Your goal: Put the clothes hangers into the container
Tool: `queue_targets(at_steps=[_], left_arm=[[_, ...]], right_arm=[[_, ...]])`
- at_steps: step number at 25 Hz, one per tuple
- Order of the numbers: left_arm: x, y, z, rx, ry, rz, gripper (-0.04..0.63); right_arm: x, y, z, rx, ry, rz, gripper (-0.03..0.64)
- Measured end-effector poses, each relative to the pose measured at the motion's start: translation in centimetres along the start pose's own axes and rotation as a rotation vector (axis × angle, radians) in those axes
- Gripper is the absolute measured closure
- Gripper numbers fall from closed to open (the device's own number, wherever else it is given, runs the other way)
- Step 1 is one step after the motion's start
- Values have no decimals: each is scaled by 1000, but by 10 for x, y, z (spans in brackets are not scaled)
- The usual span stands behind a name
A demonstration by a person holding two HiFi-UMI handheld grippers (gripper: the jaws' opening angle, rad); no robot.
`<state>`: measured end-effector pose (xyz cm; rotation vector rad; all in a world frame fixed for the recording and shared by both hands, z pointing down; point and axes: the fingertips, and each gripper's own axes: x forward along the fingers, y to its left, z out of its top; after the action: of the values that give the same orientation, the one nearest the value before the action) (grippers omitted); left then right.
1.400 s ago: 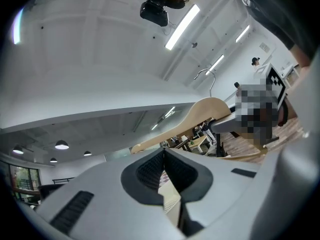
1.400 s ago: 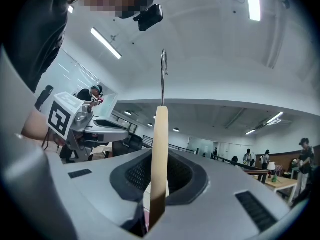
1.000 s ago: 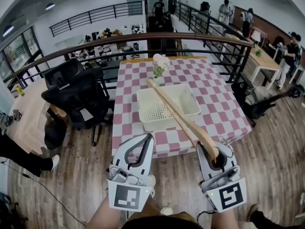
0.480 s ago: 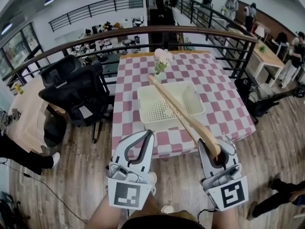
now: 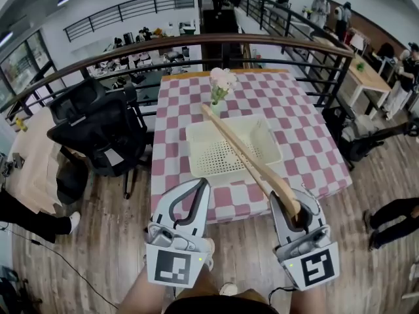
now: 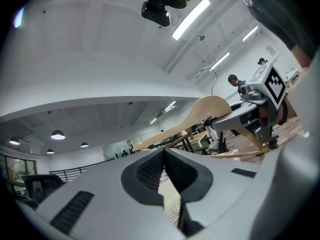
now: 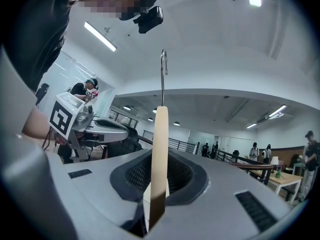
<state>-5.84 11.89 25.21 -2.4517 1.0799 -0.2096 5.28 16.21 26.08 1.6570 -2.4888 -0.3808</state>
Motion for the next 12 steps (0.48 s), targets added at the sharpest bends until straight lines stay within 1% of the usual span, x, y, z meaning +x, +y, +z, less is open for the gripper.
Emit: queue_targets(at_steps=[3, 12], left_arm=[[12, 8, -4, -3, 0, -4, 585], [47, 44, -10, 8, -26, -24, 585]], right_arm=[[16, -8, 2, 14, -11, -15, 561], [64, -22, 4, -7, 2, -19, 561]])
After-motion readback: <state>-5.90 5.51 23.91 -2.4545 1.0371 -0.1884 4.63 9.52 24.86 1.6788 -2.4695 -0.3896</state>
